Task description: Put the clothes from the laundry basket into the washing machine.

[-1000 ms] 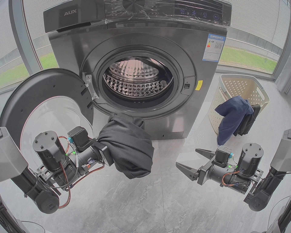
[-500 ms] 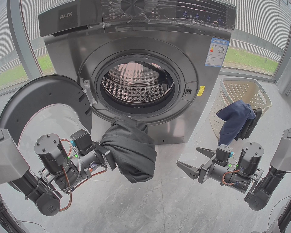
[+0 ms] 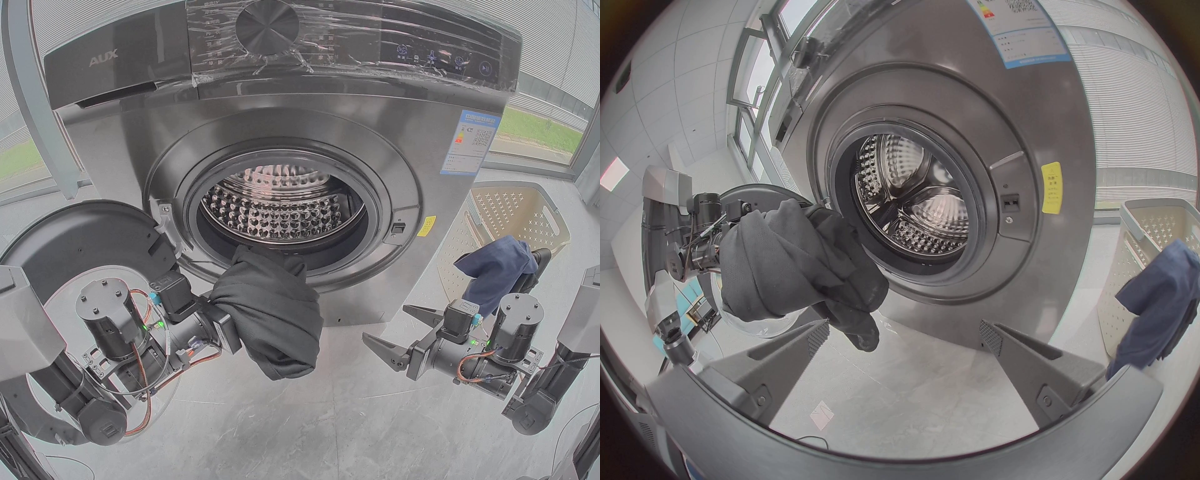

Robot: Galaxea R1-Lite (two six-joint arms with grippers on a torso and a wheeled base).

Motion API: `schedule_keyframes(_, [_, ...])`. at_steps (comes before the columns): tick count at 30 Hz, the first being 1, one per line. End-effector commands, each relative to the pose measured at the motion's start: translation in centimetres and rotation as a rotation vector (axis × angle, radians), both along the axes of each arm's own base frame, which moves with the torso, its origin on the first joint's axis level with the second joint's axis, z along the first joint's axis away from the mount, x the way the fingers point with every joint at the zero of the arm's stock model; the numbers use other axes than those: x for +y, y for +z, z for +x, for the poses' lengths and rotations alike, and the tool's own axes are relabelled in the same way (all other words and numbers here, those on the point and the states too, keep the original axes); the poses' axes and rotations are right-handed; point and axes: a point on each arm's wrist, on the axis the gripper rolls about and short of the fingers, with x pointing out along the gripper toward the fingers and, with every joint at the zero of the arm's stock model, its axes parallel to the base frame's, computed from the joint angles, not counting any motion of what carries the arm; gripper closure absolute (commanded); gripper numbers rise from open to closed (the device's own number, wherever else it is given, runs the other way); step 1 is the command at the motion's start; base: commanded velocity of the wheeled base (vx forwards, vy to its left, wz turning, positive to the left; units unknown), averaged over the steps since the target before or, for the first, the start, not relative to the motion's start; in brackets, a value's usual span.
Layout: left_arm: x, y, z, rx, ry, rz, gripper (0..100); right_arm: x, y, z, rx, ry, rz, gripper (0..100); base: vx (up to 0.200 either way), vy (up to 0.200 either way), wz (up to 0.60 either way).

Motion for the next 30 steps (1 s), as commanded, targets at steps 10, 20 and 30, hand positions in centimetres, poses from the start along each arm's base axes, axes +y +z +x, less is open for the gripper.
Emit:
schedule_keyframes(10, [-0.4, -0.4, -0.1, 0.010, -0.014, 0.008, 100, 0.1, -0.3, -0.4, 0.014, 0.012, -0.009, 0, 0.040, 0.000, 0.00])
schedule_keyframes(20, [-0.7, -0.6, -0.2, 0.016, -0.025, 0.012, 100, 0.3, -0.4, -0.9, 0.023, 0.031, -0.017, 0, 0.000, 0.000, 0.00])
schedule_keyframes(30, [-3.1, -0.7, 1.7, -0.033, -0.026, 0.008, 100, 1.1, 0.1, -2.3, 0.012, 0.081, -0.009, 0, 0.000, 0.000, 0.00])
